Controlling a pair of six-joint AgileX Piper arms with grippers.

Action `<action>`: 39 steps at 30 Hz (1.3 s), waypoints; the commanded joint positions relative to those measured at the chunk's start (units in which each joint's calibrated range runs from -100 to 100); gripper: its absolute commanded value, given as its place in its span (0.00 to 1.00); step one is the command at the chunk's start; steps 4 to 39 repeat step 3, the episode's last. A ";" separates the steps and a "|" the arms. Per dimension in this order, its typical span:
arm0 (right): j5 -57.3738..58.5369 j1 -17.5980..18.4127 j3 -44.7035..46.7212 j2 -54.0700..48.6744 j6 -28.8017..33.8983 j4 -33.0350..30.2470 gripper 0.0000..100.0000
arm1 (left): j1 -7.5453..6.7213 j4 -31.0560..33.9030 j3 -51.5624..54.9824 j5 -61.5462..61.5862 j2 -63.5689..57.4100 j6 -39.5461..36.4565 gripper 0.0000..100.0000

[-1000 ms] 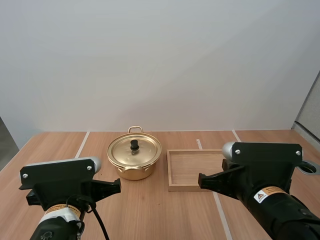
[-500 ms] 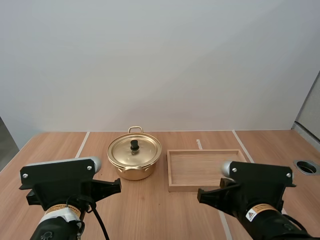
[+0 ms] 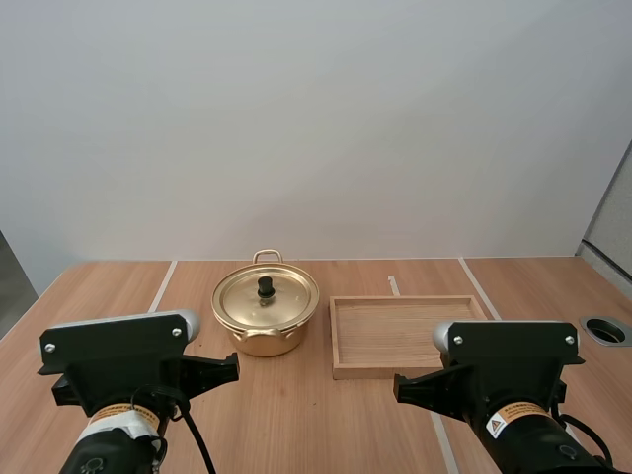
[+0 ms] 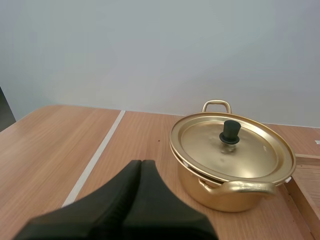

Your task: Open the pot, put the pineapple inside, and close it

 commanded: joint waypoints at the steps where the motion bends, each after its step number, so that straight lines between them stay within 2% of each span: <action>1: -1.38 0.14 0.00 -0.38 -0.39 -0.55 0.00 | -0.10 0.06 0.00 -0.60 -0.36 -0.60 0.00; 39: -1.38 0.14 0.00 -0.38 -0.39 -0.55 0.00 | -0.10 0.06 0.00 -0.60 -0.36 -0.60 0.00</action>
